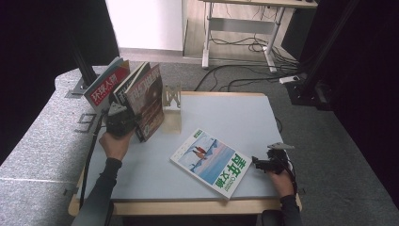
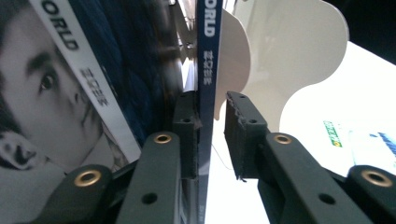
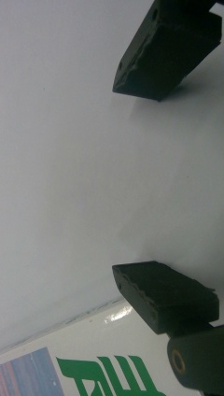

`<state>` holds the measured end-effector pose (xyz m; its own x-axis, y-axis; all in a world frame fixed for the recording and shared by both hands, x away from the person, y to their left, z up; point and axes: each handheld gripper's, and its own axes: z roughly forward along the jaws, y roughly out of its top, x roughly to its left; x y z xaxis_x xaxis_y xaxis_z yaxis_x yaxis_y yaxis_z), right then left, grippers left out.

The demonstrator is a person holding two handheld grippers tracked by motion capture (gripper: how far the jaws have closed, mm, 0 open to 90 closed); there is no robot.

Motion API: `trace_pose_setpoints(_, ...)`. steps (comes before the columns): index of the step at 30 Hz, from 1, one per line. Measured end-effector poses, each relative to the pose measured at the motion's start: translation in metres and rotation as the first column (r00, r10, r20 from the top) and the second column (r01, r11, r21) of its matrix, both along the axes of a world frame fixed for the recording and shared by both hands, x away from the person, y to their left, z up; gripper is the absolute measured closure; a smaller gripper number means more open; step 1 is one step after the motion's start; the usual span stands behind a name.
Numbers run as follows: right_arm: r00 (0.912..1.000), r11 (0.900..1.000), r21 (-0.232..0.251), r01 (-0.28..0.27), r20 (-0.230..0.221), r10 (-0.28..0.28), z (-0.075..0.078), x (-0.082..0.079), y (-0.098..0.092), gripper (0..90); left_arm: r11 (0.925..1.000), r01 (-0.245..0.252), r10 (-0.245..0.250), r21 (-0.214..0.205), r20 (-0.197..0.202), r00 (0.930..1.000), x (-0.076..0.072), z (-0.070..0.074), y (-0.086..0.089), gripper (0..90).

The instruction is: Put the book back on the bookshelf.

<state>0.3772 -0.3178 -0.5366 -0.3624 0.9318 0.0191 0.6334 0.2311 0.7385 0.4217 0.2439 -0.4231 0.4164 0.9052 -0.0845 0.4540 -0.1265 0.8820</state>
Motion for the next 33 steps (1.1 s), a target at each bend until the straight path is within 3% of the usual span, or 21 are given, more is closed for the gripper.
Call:
trace_pose_setpoints(15,1.0,1.0,-0.002,-0.001,0.0,0.001,0.0,0.0,0.0,10.8,0.9992,0.04,-0.04,-0.002,-0.036,0.9986,-0.019,-0.006,0.012,54.4)
trace_pose_setpoints(21,1.0,1.0,-0.002,-0.001,0.0,0.001,0.0,0.0,0.0,10.8,0.9965,0.084,-0.084,0.006,-0.039,0.9958,-0.03,-0.007,0.012,49.0)
trace_pose_setpoints(29,1.0,1.0,-0.002,-0.001,0.001,0.001,0.0,0.0,0.0,10.8,0.9871,0.155,-0.153,0.037,-0.055,0.9866,-0.043,-0.011,0.004,34.7)
trace_pose_setpoints(31,1.0,1.0,-0.002,-0.001,0.001,0.001,0.0,0.0,0.0,10.8,0.9795,0.201,-0.199,0.018,-0.064,0.9779,-0.046,-0.012,0.001,30.6)
trace_pose_setpoints(32,1.0,1.0,-0.002,-0.001,0.001,0.001,0.0,0.0,0.0,10.8,0.9795,0.201,-0.199,0.018,-0.064,0.9779,-0.046,-0.012,0.001,28.5)
trace_pose_setpoints(33,1.0,1.0,-0.002,-0.001,0.001,0.001,0.0,0.0,0.0,10.8,0.9743,0.225,-0.224,0.003,-0.071,0.9719,-0.047,-0.013,-0.001,25.8)
